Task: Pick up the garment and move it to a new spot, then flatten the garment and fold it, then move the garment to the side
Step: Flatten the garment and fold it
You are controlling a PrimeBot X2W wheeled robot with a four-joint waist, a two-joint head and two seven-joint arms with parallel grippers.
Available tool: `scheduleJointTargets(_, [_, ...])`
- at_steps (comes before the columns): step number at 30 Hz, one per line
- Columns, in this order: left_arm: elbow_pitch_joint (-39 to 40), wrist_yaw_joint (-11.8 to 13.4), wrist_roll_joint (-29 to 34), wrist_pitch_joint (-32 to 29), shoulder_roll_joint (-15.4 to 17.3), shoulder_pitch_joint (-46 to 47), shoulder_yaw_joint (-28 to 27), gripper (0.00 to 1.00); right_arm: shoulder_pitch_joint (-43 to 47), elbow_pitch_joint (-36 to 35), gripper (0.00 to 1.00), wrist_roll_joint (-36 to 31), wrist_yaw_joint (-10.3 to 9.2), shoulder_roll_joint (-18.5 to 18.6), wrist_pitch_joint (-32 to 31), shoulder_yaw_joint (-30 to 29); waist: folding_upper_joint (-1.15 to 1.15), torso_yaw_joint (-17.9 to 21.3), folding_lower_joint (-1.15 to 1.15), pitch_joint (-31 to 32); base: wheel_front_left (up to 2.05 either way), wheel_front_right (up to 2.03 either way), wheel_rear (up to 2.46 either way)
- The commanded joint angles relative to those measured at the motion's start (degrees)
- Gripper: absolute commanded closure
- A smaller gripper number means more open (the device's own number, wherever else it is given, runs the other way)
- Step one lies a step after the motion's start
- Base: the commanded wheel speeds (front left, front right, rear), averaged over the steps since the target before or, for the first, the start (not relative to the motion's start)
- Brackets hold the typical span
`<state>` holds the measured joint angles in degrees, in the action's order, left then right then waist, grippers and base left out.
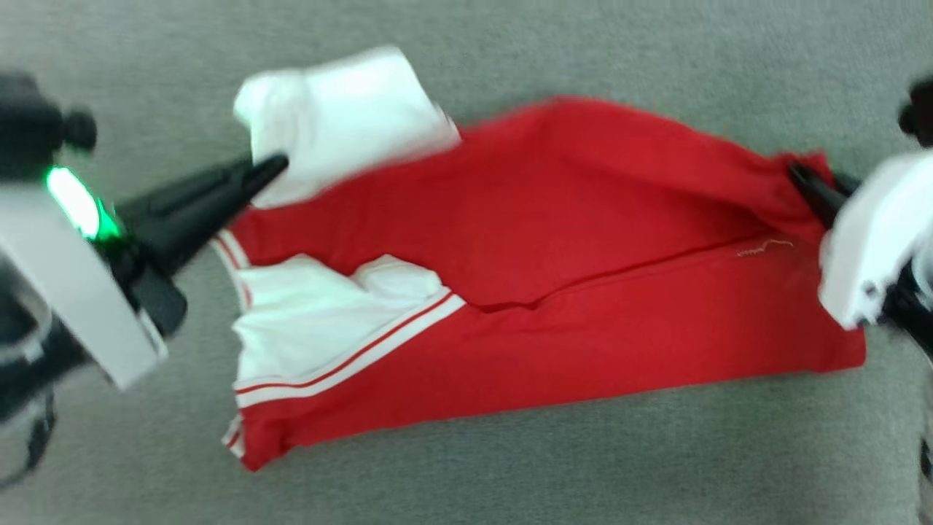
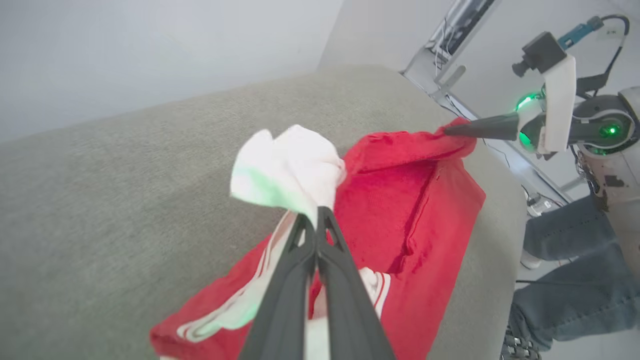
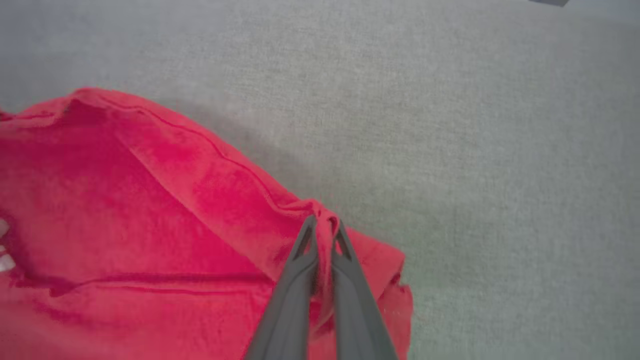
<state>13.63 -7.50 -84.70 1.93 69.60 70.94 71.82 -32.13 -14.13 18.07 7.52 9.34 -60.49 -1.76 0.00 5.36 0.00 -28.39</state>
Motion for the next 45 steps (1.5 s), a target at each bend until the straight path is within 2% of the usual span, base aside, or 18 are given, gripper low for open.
scheduleJointTargets(1, [1.17,0.03,0.71,2.44,0.34,-2.54,0.32,1.00,2.99,-1.63,1.00,1.04,-0.06,0.41,0.15,-1.13,0.00,-3.99,0.00,3.91,0.00,0.00,0.00])
scheduleJointTargets(5, [3.71,0.03,0.76,10.15,1.66,-9.17,0.94,1.00,9.90,-6.47,1.00,2.57,-0.06,1.20,1.28,-4.10,0.00,-4.91,0.00,4.49,0.00,0.00,0.00])
scheduleJointTargets(10, [4.91,0.04,0.16,13.06,2.06,-16.39,1.06,1.00,16.68,-9.47,1.00,3.58,-0.06,1.19,3.64,-7.06,0.00,-5.48,0.00,4.39,0.00,0.00,0.00])
scheduleJointTargets(16, [1.61,0.04,0.99,13.15,-0.75,-24.68,-3.34,1.00,21.20,-9.59,1.00,2.74,-0.06,-0.22,7.35,-8.36,0.00,-5.65,0.00,3.26,0.00,0.00,0.00])
scheduleJointTargets(20, [-2.67,0.04,3.08,13.17,-3.80,-29.54,-6.45,1.00,21.98,-7.39,1.00,1.83,-0.06,-1.31,10.86,-8.57,0.00,-5.50,0.00,2.55,0.00,0.00,0.00])
scheduleJointTargets(26, [-8.49,0.04,6.84,13.18,-7.46,-32.93,-9.48,1.00,20.91,-3.74,1.00,1.01,-0.06,-2.18,14.71,-7.64,0.00,-5.01,0.00,1.92,0.00,0.00,0.00])
scheduleJointTargets(34, [-12.99,0.04,10.98,13.19,-10.62,-35.30,-11.99,1.00,19.65,0.12,1.00,0.32,-0.06,-2.84,18.92,-6.65,0.00,-4.19,0.00,2.41,0.00,0.00,0.00])
scheduleJointTargets(35, [-13.15,0.04,11.28,13.19,-11.02,-35.63,-12.68,0.77,19.64,0.36,0.93,0.64,-0.06,-2.80,19.45,-6.84,0.00,-4.16,0.00,2.70,0.00,0.00,0.00])
scheduleJointTargets(36, [-13.22,0.04,11.28,13.19,-11.44,-36.04,-13.80,0.54,19.70,0.32,0.67,1.00,-0.06,-2.65,20.04,-7.11,0.00,-4.19,0.00,3.05,0.00,0.00,0.00])
scheduleJointTargets(37, [-13.24,0.04,11.09,13.19,-11.76,-36.76,-15.05,0.15,19.91,0.20,0.43,1.31,-0.06,-2.64,20.49,-7.58,0.00,-4.22,0.00,3.45,0.00,0.00,0.00])
scheduleJointTargets(38, [-13.12,0.04,11.36,13.19,-11.98,-37.69,-16.16,0.00,20.34,-0.04,0.03,1.58,-0.06,-2.60,20.82,-8.00,0.00,-4.31,0.00,3.89,0.00,0.00,0.00])
scheduleJointTargets(39, [-12.95,0.04,11.78,13.19,-12.16,-38.56,-17.60,0.00,20.82,-0.35,0.00,2.02,-0.06,-2.50,21.19,-8.39,0.00,-4.39,0.00,4.35,0.00,0.00,0.00])
scheduleJointTargets(42, [-12.82,0.04,12.52,13.19,-13.35,-42.10,-23.01,0.00,22.02,-1.24,0.00,3.27,-0.06,-2.14,21.33,-10.01,0.00,-4.57,0.00,5.92,0.00,0.00,0.00])
scheduleJointTargets(45, [-12.96,0.03,13.48,13.16,-16.00,-47.30,-29.12,0.00,22.92,-0.85,0.00,4.72,-0.06,-1.49,20.96,-12.08,0.00,-4.70,0.00,7.69,0.00,0.00,0.00])
